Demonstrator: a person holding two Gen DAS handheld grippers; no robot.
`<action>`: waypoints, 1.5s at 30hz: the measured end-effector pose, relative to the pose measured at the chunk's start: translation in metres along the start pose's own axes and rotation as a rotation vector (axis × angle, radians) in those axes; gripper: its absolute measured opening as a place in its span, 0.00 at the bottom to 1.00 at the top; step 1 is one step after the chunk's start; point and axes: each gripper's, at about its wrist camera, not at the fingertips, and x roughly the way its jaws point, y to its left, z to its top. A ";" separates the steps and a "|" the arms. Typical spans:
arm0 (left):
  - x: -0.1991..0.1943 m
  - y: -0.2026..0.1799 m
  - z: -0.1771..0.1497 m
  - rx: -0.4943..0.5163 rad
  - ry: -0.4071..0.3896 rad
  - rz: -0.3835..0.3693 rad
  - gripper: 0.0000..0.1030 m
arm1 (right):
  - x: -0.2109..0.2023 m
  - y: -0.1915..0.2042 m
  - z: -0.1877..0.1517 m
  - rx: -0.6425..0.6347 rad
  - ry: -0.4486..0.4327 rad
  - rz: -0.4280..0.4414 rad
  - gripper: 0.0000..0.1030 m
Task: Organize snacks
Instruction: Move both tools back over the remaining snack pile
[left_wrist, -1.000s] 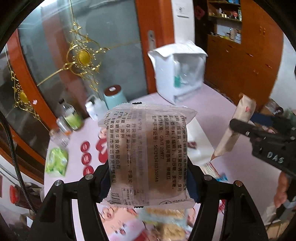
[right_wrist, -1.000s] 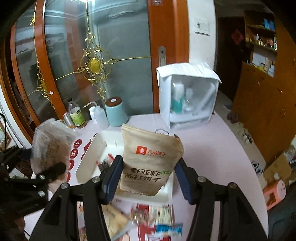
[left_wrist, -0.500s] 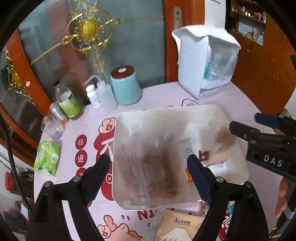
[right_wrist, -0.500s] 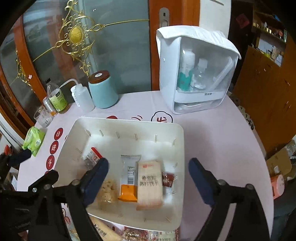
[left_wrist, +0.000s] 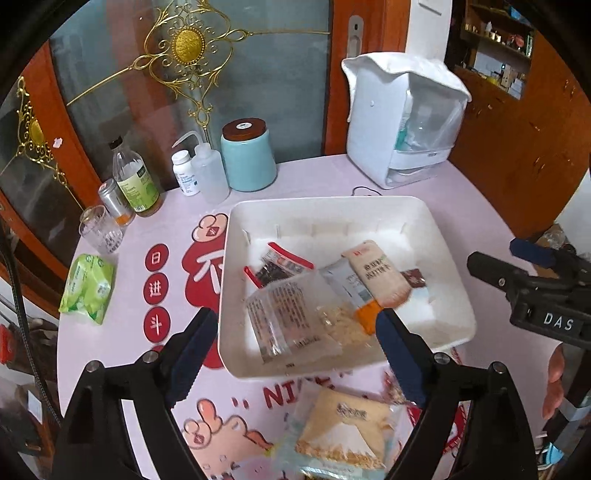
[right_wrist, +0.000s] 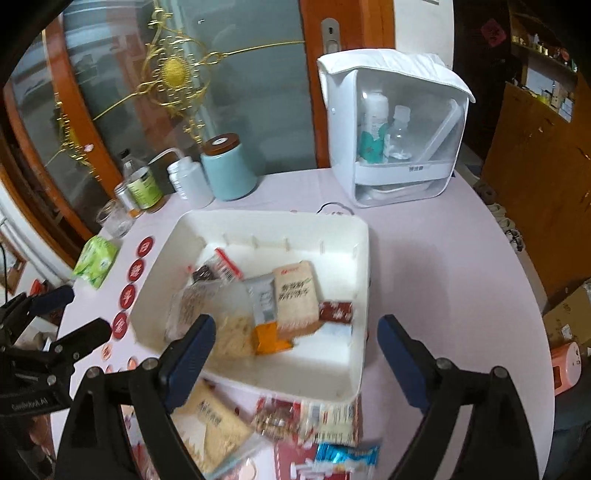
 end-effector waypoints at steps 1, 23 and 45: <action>-0.005 -0.001 -0.004 0.001 -0.002 -0.007 0.84 | -0.005 0.002 -0.007 -0.009 0.004 0.010 0.87; -0.064 0.005 -0.181 0.046 0.121 0.005 0.84 | -0.016 0.069 -0.201 -0.208 0.214 0.269 1.00; -0.007 0.041 -0.226 -0.024 0.256 -0.064 0.84 | 0.053 0.108 -0.252 -0.263 0.403 0.207 0.74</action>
